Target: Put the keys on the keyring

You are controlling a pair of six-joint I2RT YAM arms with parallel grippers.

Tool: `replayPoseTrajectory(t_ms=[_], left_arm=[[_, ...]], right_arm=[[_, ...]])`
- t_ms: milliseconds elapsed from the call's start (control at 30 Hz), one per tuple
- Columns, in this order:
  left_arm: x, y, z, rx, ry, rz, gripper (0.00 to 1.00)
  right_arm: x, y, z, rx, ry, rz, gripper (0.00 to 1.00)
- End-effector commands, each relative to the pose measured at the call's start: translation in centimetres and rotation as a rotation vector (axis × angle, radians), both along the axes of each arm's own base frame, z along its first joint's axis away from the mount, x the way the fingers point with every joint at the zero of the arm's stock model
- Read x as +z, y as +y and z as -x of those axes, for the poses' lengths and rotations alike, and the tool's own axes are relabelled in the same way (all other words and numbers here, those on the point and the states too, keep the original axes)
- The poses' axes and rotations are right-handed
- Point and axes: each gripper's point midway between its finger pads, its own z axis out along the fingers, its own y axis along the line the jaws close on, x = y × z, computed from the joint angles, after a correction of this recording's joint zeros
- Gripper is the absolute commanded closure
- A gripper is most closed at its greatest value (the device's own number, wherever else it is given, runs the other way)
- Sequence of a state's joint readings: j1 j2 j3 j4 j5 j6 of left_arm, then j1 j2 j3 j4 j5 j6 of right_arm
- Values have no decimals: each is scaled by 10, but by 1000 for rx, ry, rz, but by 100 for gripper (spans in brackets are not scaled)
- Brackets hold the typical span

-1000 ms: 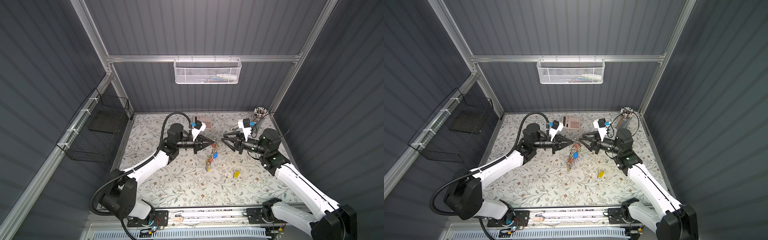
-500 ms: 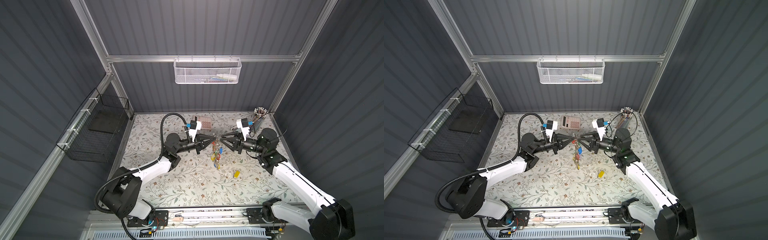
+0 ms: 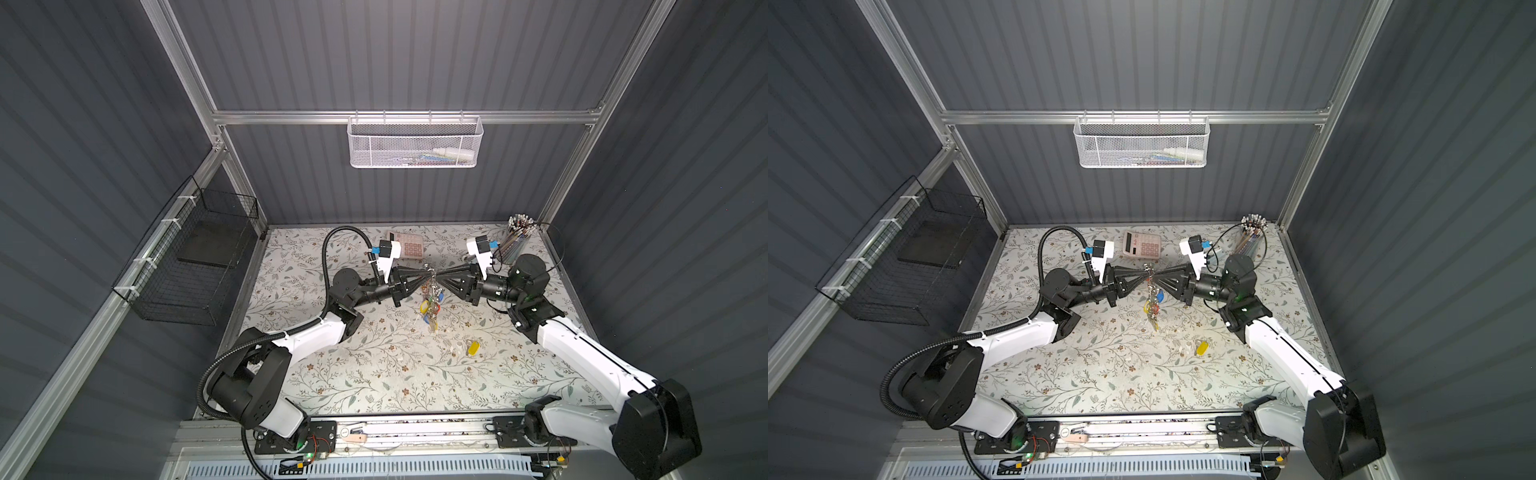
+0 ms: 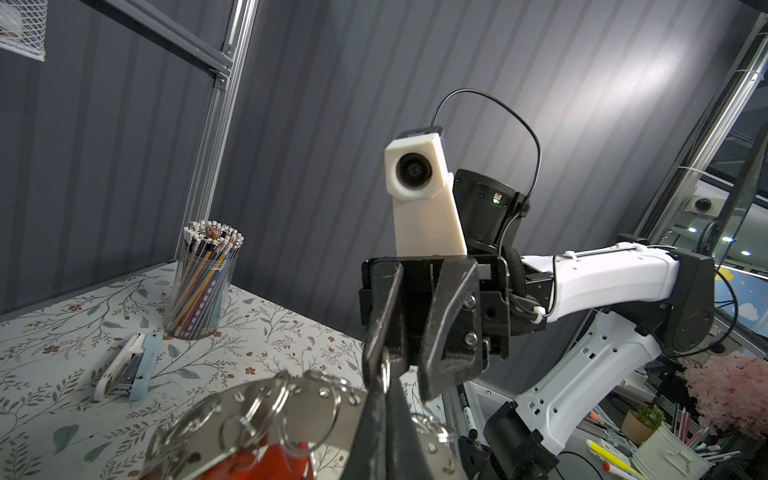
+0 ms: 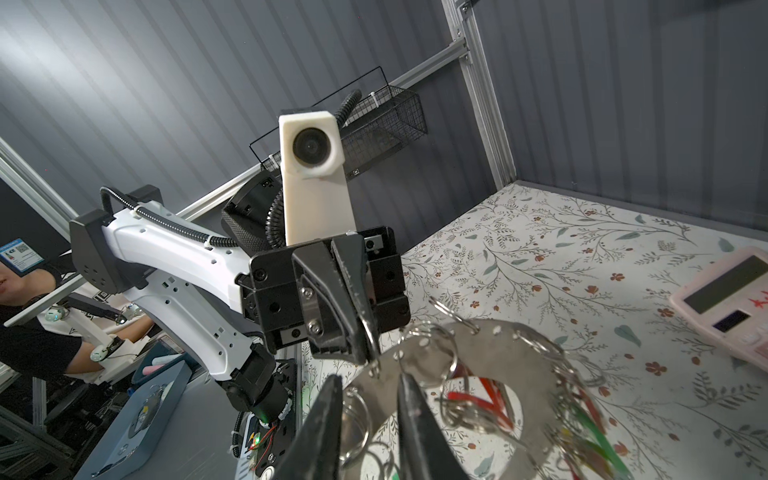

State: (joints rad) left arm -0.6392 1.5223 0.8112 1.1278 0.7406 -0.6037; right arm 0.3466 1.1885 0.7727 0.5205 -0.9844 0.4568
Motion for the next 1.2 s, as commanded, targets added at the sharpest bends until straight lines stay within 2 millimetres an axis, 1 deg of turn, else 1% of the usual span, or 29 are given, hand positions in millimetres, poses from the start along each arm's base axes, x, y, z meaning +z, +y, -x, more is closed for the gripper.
replayPoseTrajectory(t_ms=[0, 133, 267, 367, 500, 633, 700, 733, 833, 867, 933, 1033, 1100, 1167], left_arm=[[19, 1, 6, -4, -67, 68, 100], [17, -2, 5, -20, -61, 60, 100], [18, -3, 5, -28, -64, 67, 100], [19, -3, 6, -28, -67, 68, 100], [17, -3, 6, -31, -68, 59, 100], [12, -5, 7, -38, -66, 29, 100], [7, -5, 6, -33, -63, -16, 100], [2, -6, 5, -26, -57, -52, 98], [-13, -5, 2, -2, -61, -181, 86], [-18, -3, 0, 10, -57, -221, 83], [-25, 7, -3, 31, -49, -290, 73], [-27, 24, -5, 58, -61, -381, 55], [-32, 30, -1, 68, -102, -455, 46], [-32, 33, 3, 51, -135, -490, 38]], right_arm=[[9, 3, 4, 29, -32, -20, 75], [9, 4, 3, 41, -29, -21, 79], [7, 5, 2, 43, -27, -20, 86], [5, 6, 1, 49, -20, -20, 93], [3, 6, 2, 50, -18, -19, 99], [4, 5, 3, 46, -26, -16, 100], [6, 5, 2, 37, -38, -9, 100], [7, 4, 2, 32, -46, -3, 100], [10, 4, -1, 16, -72, 27, 100], [10, 4, -1, 17, -79, 33, 100], [13, 4, -1, 16, -105, 53, 100], [12, 4, -3, 14, -121, 98, 100], [11, 4, -2, 20, -126, 121, 100], [11, 4, -1, 29, -132, 134, 100]])
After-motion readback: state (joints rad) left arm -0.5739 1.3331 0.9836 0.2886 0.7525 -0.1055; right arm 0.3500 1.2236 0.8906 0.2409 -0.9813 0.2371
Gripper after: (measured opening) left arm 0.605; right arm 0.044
